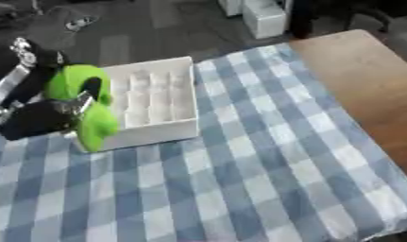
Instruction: Pick up objects on the table and place them in the box.
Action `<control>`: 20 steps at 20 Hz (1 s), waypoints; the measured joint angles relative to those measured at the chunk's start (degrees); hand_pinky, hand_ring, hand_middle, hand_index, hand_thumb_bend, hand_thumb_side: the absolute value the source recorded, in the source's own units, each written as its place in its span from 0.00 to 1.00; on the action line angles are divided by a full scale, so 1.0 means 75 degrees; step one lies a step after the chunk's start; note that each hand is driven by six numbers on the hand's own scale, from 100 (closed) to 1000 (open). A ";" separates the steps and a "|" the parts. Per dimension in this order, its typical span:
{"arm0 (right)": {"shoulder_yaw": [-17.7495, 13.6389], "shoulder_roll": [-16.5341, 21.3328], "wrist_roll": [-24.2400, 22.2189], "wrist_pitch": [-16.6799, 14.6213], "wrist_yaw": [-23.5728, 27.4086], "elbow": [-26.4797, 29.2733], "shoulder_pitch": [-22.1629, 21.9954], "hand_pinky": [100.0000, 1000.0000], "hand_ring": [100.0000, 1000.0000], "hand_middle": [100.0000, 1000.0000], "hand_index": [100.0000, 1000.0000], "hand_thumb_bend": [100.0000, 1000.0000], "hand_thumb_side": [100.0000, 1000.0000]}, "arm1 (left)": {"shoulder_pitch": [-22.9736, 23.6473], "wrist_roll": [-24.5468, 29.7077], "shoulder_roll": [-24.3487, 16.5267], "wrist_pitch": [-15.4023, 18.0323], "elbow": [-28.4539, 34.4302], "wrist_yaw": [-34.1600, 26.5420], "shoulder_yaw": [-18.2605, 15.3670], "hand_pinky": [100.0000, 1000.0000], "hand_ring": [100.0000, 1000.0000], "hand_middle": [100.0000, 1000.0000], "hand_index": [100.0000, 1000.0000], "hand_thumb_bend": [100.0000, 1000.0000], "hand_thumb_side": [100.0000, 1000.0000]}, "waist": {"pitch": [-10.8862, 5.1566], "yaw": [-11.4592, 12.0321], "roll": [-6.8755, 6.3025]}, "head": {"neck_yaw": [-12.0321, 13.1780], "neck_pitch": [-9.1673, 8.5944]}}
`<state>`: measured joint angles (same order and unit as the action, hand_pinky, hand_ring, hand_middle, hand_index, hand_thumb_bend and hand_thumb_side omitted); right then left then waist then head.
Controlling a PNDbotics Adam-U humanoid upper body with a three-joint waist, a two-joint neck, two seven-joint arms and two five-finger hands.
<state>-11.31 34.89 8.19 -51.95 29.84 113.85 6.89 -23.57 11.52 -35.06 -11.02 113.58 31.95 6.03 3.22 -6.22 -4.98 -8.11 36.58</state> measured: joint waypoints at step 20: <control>0.0146 0.0064 0.0012 -0.0001 0.0097 0.0000 0.0260 0.37 0.50 0.52 0.62 0.02 1.00 | -0.1980 -0.2651 -0.0489 0.3438 -0.4142 0.0730 0.0853 0.00 0.00 0.00 0.15 0.18 0.46 | 0.0102 -0.0327 -0.0100 | 0.0293 -0.0075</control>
<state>-10.21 35.37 8.28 -51.96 30.57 113.85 8.84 -38.42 -8.37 -38.73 14.76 82.51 37.42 12.43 3.98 -8.67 -5.73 -5.91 36.01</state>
